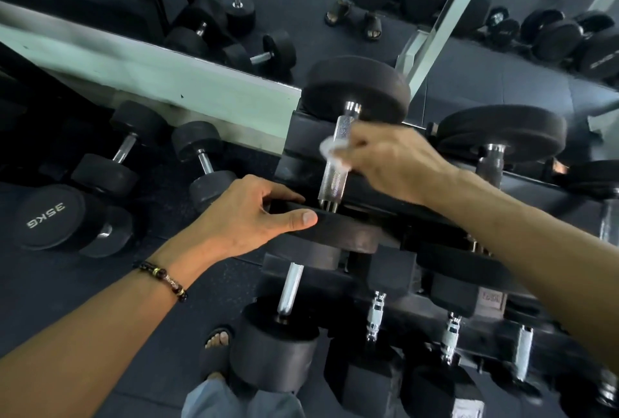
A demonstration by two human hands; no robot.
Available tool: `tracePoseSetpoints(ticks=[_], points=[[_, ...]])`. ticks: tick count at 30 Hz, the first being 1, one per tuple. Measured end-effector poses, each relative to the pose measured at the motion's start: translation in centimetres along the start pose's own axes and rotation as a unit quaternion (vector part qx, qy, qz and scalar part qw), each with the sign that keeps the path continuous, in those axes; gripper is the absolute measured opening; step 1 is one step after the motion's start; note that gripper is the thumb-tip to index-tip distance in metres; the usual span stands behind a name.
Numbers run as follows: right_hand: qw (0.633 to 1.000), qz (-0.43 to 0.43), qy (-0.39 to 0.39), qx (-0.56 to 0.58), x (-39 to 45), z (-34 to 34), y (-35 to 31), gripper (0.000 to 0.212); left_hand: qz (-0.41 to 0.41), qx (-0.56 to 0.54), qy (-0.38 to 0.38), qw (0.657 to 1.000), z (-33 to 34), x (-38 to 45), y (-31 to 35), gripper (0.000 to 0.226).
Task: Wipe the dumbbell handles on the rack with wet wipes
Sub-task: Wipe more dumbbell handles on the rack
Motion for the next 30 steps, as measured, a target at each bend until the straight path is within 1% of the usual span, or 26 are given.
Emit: tracePoseSetpoints(ticks=[1, 2, 3, 6, 7, 8, 9, 11, 12, 13, 14, 15, 17, 18, 19, 20, 22, 23, 24, 26, 28, 30], points=[[0.998, 0.050, 0.046, 0.013, 0.0, -0.9, 1.3, 0.025, -0.004, 0.002, 0.001, 1.000, 0.0, 0.0, -0.1, 0.073], [0.993, 0.081, 0.080, 0.022, -0.3, -1.1, 1.9, 0.027, -0.004, -0.001, 0.001, 1.000, 0.0, 0.0, -0.2, 0.074], [0.992, 0.089, 0.084, 0.026, -0.7, -0.6, 1.4, 0.026, -0.003, -0.005, -0.001, 1.000, 0.0, 0.0, -0.2, 0.076], [0.999, 0.019, 0.013, 0.033, -1.4, 1.6, -2.3, 0.024, 0.005, -0.016, -0.002, 1.000, 0.0, 0.1, -0.2, 0.078], [0.999, 0.008, 0.001, 0.032, -1.4, 1.7, -2.6, 0.024, 0.006, -0.018, -0.001, 1.000, 0.0, 0.1, -0.2, 0.077], [0.999, 0.013, 0.009, 0.029, -1.3, 1.4, -2.1, 0.024, 0.006, -0.018, 0.000, 1.000, 0.0, 0.1, -0.3, 0.076], [0.998, 0.034, 0.038, 0.023, -0.9, 0.9, -1.1, 0.024, 0.007, -0.019, -0.001, 1.000, 0.1, 0.2, -0.3, 0.075], [0.989, 0.109, 0.101, 0.017, -0.3, -0.2, 1.3, 0.028, 0.006, -0.023, -0.002, 1.000, 0.1, 0.1, -0.4, 0.075], [0.982, 0.145, 0.123, 0.023, -0.1, -0.3, 2.2, 0.030, 0.006, -0.025, -0.002, 1.000, 0.2, 0.1, -0.4, 0.074], [0.976, 0.163, 0.138, 0.034, -0.1, -0.3, 2.4, 0.030, 0.007, -0.026, -0.005, 1.000, 0.2, 0.2, -0.4, 0.072], [0.976, 0.158, 0.142, 0.050, -0.2, -0.1, 2.0, 0.029, 0.008, -0.029, -0.007, 1.000, 0.3, 0.2, -0.4, 0.069], [0.981, 0.129, 0.131, 0.062, -0.4, 0.3, 1.2, 0.027, 0.009, -0.033, -0.009, 0.999, 0.3, 0.2, -0.3, 0.067], [0.994, 0.056, 0.071, 0.068, -1.1, 1.2, -0.8, 0.024, 0.012, -0.037, -0.009, 0.999, 0.3, 0.2, -0.3, 0.066], [0.996, 0.038, 0.049, 0.062, -1.3, 1.3, -1.2, 0.024, 0.014, -0.036, -0.008, 0.999, 0.2, 0.2, -0.2, 0.064], [0.996, 0.039, 0.051, 0.056, -1.2, 1.1, -0.9, 0.025, 0.013, -0.035, -0.007, 0.999, 0.2, 0.1, -0.1, 0.060], [0.994, 0.057, 0.076, 0.053, -0.9, 0.7, 0.0, 0.026, 0.011, -0.035, -0.008, 0.999, 0.3, 0.1, -0.1, 0.054], [0.978, 0.130, 0.158, 0.042, -0.2, -0.4, 2.2, 0.027, 0.006, -0.038, -0.012, 0.999, 0.4, 0.1, 0.0, 0.046], [0.967, 0.169, 0.188, 0.043, -0.2, -0.6, 3.1, 0.027, 0.005, -0.038, -0.014, 0.999, 0.4, 0.0, 0.0, 0.045], [0.959, 0.190, 0.205, 0.055, -0.4, -0.3, 3.2, 0.024, 0.006, -0.037, -0.017, 0.999, 0.4, 0.0, 0.0, 0.046], [0.960, 0.170, 0.199, 0.096, -1.4, 1.0, 1.8, 0.014, 0.008, -0.035, -0.015, 0.999, 0.4, 0.0, 0.1, 0.050], [0.965, 0.144, 0.163, 0.144, -2.7, 2.2, -0.3, 0.016, 0.010, -0.033, -0.012, 0.999, 0.4, 0.0, 0.1, 0.051], [0.962, 0.156, 0.158, 0.160, -2.9, 2.1, -0.3, 0.018, 0.014, -0.037, -0.010, 0.999, 0.4, -0.1, 0.0, 0.059]])
Point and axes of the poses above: each hand's wrist, its own x-axis towards the middle knuckle, its own z-axis out of the palm, y = z × x, the point moved 9 cm from there along x, towards the middle knuckle, and after that the axes turned 10 degrees about -y, right-handed, at the moved point
